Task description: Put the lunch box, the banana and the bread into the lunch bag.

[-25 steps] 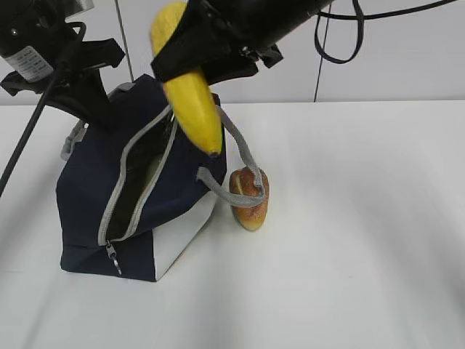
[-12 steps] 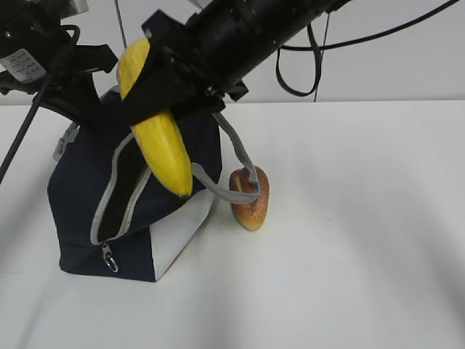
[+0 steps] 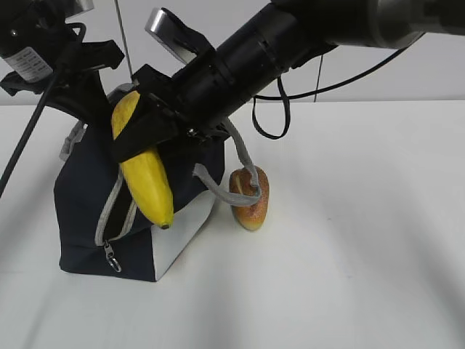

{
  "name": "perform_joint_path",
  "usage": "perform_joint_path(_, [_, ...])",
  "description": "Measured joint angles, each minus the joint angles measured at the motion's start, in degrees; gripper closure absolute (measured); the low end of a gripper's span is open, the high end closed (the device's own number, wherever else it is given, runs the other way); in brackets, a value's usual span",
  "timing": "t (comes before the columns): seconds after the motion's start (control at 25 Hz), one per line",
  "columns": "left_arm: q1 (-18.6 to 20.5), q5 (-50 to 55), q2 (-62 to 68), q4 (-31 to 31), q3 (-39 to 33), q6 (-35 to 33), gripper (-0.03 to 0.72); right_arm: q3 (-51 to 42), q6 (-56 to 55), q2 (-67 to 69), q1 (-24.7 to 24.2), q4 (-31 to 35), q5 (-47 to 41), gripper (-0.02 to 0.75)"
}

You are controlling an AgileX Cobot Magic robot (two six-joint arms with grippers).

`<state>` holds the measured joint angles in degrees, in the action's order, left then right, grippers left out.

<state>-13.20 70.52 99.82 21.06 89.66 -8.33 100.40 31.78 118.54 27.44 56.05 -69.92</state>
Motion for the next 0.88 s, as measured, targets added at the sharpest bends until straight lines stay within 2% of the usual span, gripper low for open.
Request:
perform_joint_path(0.12, [0.05,-0.08,0.00,-0.06,0.00,0.00,0.688,0.00,0.00,2.56,0.00,4.44,0.11,0.443])
perform_joint_path(0.28, [0.09,-0.22,0.00,-0.67,0.00,0.00,0.688,0.00,-0.29,4.87,-0.23,7.03,0.46,0.443])
perform_joint_path(0.48, [0.09,-0.22,0.00,-0.36,0.00,0.00,0.688,0.00,-4.35,5.10,-1.97,7.92,0.77,0.443])
perform_joint_path(0.88, [0.09,-0.22,0.00,0.03,0.00,0.00,0.688,0.00,-12.68,5.10,-2.67,8.43,11.62,0.443])
